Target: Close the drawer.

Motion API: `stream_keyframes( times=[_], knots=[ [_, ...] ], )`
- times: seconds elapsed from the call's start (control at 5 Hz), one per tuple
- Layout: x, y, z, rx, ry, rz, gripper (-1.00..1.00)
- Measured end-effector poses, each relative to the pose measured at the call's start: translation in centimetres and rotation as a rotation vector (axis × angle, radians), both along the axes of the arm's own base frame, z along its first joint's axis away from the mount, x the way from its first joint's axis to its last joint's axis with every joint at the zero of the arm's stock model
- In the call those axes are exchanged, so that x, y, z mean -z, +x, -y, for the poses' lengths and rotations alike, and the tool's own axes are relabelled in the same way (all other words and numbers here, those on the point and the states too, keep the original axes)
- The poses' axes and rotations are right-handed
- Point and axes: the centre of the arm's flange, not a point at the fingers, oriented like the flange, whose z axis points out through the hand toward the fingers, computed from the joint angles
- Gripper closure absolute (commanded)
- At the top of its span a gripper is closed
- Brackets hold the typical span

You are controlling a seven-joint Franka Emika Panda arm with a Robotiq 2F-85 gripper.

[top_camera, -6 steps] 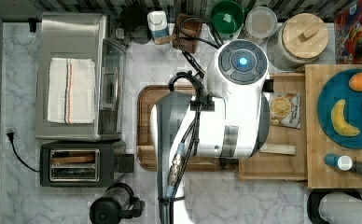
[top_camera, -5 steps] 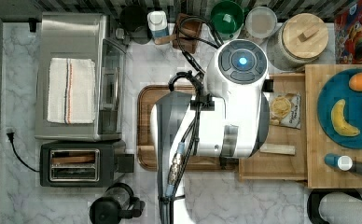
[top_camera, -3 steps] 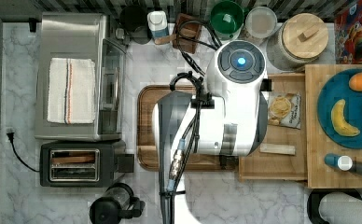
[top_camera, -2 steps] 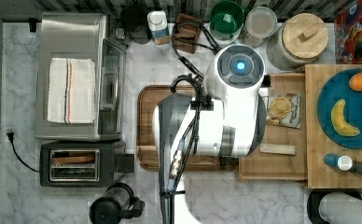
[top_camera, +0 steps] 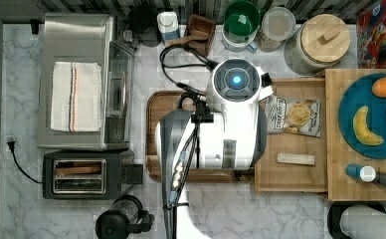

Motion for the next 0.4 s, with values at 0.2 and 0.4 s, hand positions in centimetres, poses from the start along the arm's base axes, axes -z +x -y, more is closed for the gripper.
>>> stream_keyframes(
  times=[0.2,0.4],
  knots=[
    [1.9,-1.0,-2.0,-0.126,0.013,-0.043,1.00],
    [3.8,-1.5,-3.7,-0.264,-0.001,-0.061,1.00]
  ],
)
